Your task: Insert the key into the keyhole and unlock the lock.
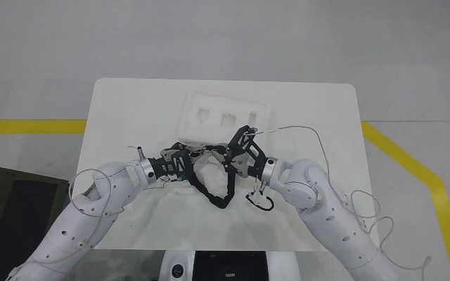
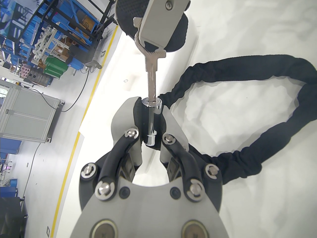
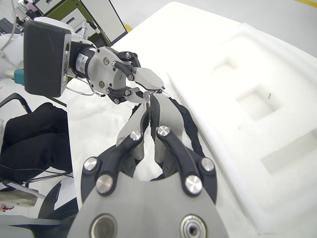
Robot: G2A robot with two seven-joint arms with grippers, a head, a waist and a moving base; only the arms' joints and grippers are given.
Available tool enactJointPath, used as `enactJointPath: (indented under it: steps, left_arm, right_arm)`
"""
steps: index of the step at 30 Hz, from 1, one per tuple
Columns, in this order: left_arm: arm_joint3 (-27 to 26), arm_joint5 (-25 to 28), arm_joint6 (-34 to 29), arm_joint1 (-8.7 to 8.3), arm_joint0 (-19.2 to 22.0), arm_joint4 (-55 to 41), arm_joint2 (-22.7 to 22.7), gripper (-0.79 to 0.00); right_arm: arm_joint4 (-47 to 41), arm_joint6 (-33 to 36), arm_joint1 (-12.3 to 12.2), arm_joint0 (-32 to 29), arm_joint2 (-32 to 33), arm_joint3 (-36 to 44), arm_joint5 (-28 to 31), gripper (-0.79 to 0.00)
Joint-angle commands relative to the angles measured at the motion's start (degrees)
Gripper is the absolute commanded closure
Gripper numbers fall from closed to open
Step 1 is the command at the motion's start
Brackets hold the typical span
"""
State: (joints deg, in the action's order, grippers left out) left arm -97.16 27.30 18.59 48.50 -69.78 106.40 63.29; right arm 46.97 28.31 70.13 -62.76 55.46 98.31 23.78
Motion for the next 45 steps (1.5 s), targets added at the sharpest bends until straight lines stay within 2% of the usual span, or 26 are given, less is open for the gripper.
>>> enactJointPath:
  steps: [1,29,45]
  left_arm:
    - [0.0,0.0,0.0,0.00,0.0,0.0,0.0,0.000]
    - [0.0,0.0,0.0,0.00,0.0,0.0,0.0,0.000]
    - [0.0,0.0,0.0,0.00,0.0,0.0,0.0,0.000]
  right_arm:
    - [-0.1,0.0,0.1,0.2,-0.1,-0.3,0.0,0.000]
    - [-2.6,1.7,0.4,1.1,-0.1,-1.3,-0.5,0.000]
    - [-4.7,2.9,1.2,4.0,-1.9,-4.1,-0.8,0.000]
